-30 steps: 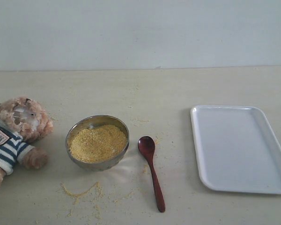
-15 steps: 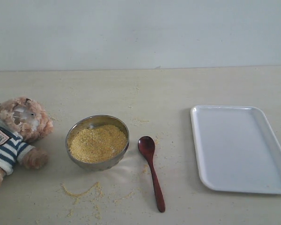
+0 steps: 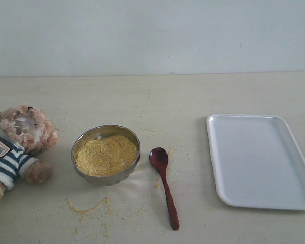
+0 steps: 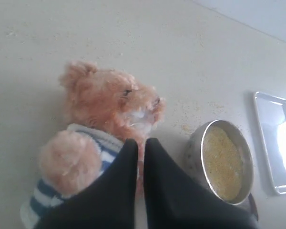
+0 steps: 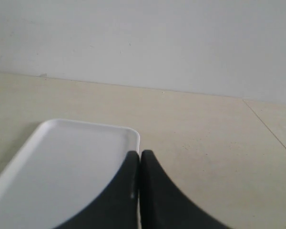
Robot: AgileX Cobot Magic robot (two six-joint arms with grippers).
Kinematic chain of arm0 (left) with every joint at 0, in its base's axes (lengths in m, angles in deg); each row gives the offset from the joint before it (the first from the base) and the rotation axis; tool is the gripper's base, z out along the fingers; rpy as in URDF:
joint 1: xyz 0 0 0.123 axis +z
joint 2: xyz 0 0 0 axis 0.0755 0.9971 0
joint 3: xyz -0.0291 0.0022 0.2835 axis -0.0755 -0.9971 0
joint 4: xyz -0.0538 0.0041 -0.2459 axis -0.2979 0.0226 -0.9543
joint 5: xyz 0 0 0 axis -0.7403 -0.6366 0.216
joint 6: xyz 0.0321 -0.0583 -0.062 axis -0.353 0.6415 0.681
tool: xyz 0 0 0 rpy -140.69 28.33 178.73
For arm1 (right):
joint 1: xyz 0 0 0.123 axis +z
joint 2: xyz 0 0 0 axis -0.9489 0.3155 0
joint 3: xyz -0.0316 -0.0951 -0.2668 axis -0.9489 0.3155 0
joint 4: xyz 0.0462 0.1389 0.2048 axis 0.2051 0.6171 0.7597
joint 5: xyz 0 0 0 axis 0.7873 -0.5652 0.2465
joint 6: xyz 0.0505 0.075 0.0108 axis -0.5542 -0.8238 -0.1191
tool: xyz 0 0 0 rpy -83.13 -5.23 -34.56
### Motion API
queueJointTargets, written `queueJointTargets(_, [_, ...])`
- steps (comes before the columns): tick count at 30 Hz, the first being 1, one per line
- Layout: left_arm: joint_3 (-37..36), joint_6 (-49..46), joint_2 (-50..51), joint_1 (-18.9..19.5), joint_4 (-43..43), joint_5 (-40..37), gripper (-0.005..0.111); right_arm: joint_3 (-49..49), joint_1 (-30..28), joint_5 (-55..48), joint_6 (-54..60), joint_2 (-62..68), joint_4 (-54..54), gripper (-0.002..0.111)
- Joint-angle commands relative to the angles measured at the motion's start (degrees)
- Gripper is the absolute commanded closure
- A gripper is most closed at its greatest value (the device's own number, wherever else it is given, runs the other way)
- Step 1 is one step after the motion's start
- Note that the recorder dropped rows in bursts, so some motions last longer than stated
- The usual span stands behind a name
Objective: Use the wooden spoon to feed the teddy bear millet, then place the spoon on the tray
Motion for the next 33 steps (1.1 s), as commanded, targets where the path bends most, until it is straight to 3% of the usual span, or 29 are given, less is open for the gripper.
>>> queueJointTargets(1, [0.3, -2.3, -0.1, 0.5, 8.5, -1.2, 0.102, 0.0, 0.1, -0.4, 0.1, -0.2, -0.3, 0.109])
queueJointTargets(4, [-1.3, -2.2, 0.1, 0.4, 13.2, 0.1, 0.099, 0.0, 0.1, -0.4, 0.1, -0.2, -0.3, 0.109])
queueJointTargets(8, [-5.2, -3.5, 1.1, 0.4, 13.5, 0.6, 0.080, 0.0, 0.1, -0.4, 0.1, -0.2, -0.3, 0.109])
queueJointTargets(11, [-7.7, -6.3, 2.4, 0.4, 13.3, 1.6, 0.051, 0.0, 0.1, -0.4, 0.1, -0.2, -0.3, 0.109])
queueJointTargets(15, [-10.7, -8.7, 4.5, 0.4, 9.6, 7.1, -0.001, 0.0, 0.1, -0.4, 0.1, -0.2, -0.3, 0.109])
queueJointTargets(22, [-12.4, -10.3, 9.9, 0.4, -8.5, 9.4, -0.004, 0.0, 0.1, -0.4, 0.1, -0.2, -0.3, 0.109])
queueJointTargets(28, [-12.4, -11.1, 13.2, 0.4, -4.7, 9.4, -0.004, 0.0, 0.1, -0.4, 0.1, -0.2, -0.3, 0.109])
queueJointTargets(33, [-12.4, -14.9, 16.1, 0.1, -6.8, 9.4, -0.004, 0.0, 0.1, -0.4, 0.1, -0.2, -0.3, 0.109])
